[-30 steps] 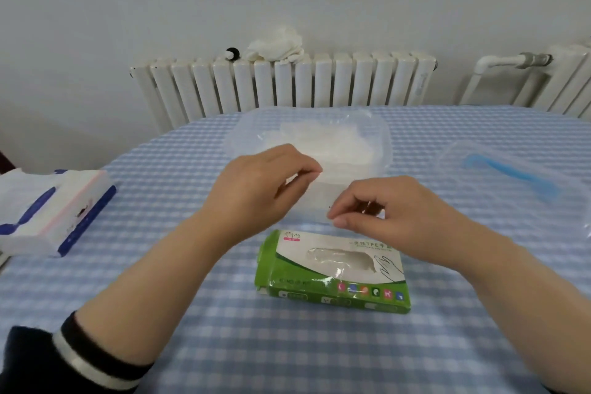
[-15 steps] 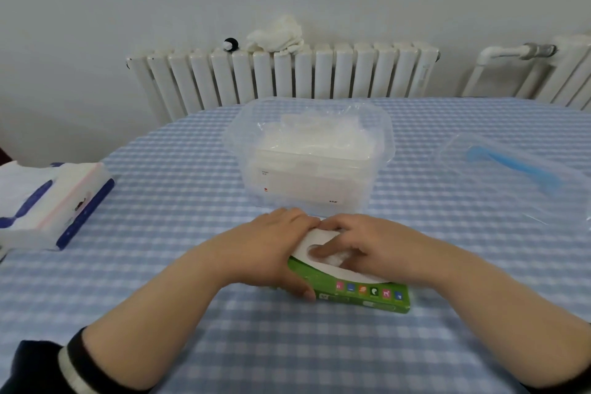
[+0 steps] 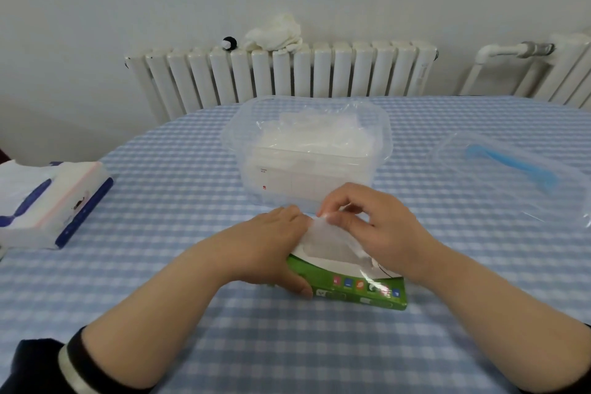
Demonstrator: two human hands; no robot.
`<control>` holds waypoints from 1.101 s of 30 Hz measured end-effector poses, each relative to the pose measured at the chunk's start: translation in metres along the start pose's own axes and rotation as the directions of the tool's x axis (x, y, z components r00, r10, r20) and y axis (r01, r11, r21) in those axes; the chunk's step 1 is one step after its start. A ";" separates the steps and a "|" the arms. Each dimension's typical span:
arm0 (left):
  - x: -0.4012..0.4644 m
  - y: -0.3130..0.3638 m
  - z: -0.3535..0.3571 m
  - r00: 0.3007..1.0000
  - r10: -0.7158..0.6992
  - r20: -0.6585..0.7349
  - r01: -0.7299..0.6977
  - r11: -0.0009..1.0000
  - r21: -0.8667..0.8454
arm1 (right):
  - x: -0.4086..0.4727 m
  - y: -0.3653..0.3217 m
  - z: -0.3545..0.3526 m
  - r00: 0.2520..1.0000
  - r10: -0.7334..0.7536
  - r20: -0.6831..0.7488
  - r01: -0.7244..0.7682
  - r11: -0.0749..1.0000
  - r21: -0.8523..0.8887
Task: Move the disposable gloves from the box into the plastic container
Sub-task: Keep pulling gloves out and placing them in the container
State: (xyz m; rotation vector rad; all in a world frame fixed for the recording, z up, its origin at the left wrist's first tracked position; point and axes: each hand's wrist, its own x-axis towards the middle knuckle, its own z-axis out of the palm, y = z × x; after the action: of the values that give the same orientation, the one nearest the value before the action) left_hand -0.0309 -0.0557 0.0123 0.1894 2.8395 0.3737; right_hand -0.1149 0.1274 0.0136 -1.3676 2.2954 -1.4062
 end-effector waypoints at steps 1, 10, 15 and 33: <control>-0.001 0.000 0.000 1.000 0.003 0.004 -0.003 1.000 -0.012 | 0.000 -0.007 -0.003 0.996 0.056 -0.066 -0.048 0.992 0.115; -0.010 -0.009 -0.032 0.995 0.100 0.015 -0.078 0.851 -0.520 | 0.004 -0.019 -0.018 0.911 0.413 0.004 -0.255 0.556 0.791; -0.020 0.009 -0.054 0.941 0.040 -0.337 -0.296 0.580 -0.759 | 0.004 -0.028 -0.017 0.905 0.414 0.099 -0.279 0.401 0.872; 0.009 0.054 -0.115 0.853 -0.045 -0.520 -0.296 0.780 -0.552 | 0.002 -0.045 -0.021 0.866 0.481 0.136 -0.396 0.494 0.774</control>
State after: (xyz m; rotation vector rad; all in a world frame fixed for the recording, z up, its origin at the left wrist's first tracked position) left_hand -0.0668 -0.0297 0.1312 0.1684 2.9938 1.5744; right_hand -0.0983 0.1319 0.0603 -0.3867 1.4932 -1.9278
